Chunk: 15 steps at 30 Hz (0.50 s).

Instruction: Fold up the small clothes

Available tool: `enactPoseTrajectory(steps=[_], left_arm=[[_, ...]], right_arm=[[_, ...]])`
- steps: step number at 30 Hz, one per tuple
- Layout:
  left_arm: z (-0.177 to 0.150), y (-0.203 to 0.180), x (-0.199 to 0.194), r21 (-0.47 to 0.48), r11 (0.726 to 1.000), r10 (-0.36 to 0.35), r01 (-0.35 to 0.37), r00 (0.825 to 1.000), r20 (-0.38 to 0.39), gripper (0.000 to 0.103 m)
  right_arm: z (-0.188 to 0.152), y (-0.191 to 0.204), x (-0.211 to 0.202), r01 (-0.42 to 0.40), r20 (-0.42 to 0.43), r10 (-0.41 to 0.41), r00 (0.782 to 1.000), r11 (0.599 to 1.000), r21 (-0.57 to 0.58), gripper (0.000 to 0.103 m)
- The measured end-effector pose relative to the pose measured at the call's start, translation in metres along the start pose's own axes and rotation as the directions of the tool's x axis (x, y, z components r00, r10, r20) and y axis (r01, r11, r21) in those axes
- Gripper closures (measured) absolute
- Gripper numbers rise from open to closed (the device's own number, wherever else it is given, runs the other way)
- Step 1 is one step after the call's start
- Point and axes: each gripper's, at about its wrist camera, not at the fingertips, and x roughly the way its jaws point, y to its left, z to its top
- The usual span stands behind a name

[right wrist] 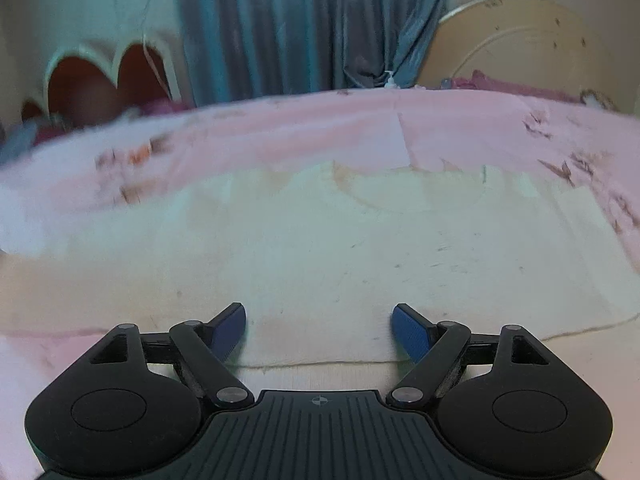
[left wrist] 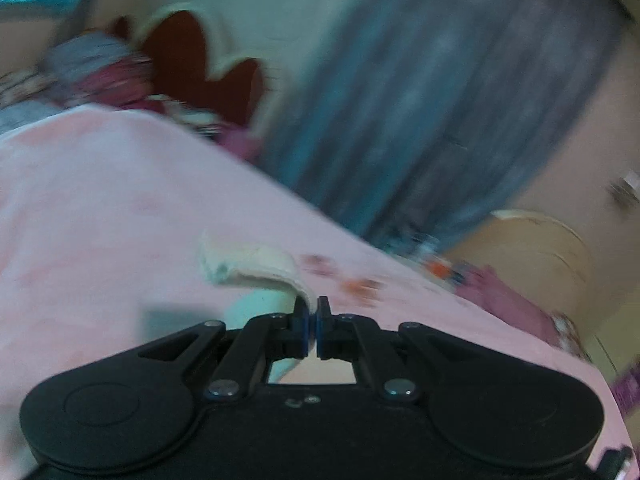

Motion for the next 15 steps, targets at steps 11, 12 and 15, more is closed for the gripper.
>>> enactPoseTrajectory(steps=[11,12,15], left_arm=[[-0.09,-0.206,0.066,0.184,0.925,-0.283,0.333,0.926,-0.251,0.1],[-0.103,-0.22,0.074,0.198,0.918,-0.285,0.344,0.919,-0.274,0.1],[-0.147,-0.247,0.09,0.222,0.901,-0.267,0.374,0.879,-0.395,0.099]], right_arm=[[0.007,-0.094,-0.06,-0.001,0.07,-0.002,0.998,0.998,0.055,0.023],[0.005,-0.106,-0.062,0.005,0.065,-0.009,0.998,0.998,0.068,0.023],[0.001,-0.134,-0.065,0.021,0.05,-0.026,0.998,0.994,0.103,0.023]])
